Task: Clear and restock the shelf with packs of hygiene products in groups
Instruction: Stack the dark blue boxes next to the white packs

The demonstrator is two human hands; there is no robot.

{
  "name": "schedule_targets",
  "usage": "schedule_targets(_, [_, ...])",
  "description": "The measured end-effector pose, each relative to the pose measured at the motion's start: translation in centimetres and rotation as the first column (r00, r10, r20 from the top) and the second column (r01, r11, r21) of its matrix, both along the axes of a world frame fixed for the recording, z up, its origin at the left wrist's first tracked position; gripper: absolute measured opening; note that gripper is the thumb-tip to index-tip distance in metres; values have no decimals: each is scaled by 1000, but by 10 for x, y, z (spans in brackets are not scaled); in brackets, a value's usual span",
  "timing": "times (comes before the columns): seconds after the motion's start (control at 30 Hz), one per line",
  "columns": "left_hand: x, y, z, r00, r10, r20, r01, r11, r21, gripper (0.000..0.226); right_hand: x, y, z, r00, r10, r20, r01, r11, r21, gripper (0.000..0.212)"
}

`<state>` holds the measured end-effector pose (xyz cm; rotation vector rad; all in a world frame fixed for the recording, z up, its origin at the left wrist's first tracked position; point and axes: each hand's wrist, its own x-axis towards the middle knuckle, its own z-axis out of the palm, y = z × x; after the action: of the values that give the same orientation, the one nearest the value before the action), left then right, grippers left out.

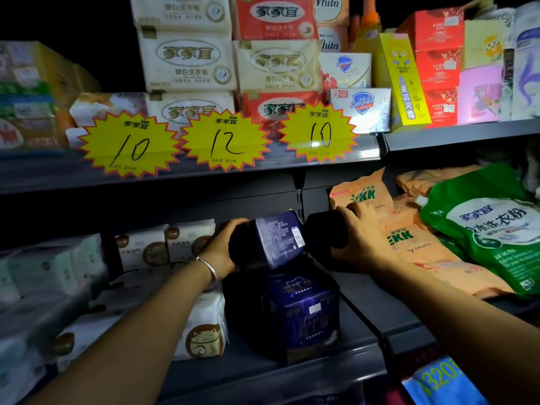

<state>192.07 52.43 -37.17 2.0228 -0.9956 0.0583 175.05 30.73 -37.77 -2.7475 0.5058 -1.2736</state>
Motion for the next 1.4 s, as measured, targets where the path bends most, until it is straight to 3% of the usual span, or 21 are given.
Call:
schedule_targets(0.07, [-12,-3,-2,978,92,188,-107,992,71,74,-6,1,-4,999,-7,-32,6,999,-34,73])
schedule_targets(0.13, [-20,-8,-1,971,203,128,-218,968,122,78,-13,3,-8,998,3,-56,-6,998,-58,73])
schedule_targets(0.23, [-28,-15,8,900,298,-318,-313,950,3,51,-19,7,-12,994,14,-111,-24,995,-95,81])
schedule_targets(0.3, [-36,-19,13,744,191,-641,-317,944,-87,47,-21,9,-13,993,18,-116,-29,995,-91,84])
schedule_targets(0.37, [-42,-22,13,602,97,-793,-280,955,-97,61,-22,12,-12,993,28,-114,-38,996,-85,82])
schedule_targets(0.43, [-44,-26,12,557,29,-830,-256,957,-138,57,-21,14,-11,991,27,-130,-41,994,-103,82])
schedule_targets(0.53, [-40,-31,17,633,-84,-770,-291,896,-336,50,-18,12,-11,991,19,-130,-33,994,-100,84])
schedule_targets(0.67, [-36,-33,22,766,-159,-624,-207,857,-472,104,-15,7,-16,996,42,-80,-46,997,-59,79])
schedule_targets(0.73, [-36,-36,21,812,-189,-552,-174,824,-539,111,-12,3,-19,996,64,-64,-67,997,-42,76])
schedule_targets(0.87, [-21,-46,24,866,-206,-455,-129,787,-603,98,-5,-7,-22,999,33,-10,-33,999,-12,76])
schedule_targets(1.07, [13,-68,21,948,-79,-308,-122,804,-582,89,12,-24,-21,999,46,22,-47,998,40,71])
schedule_targets(1.4, [77,-107,-4,968,-15,-250,-140,798,-586,86,40,-45,-30,989,143,20,-145,984,104,74])
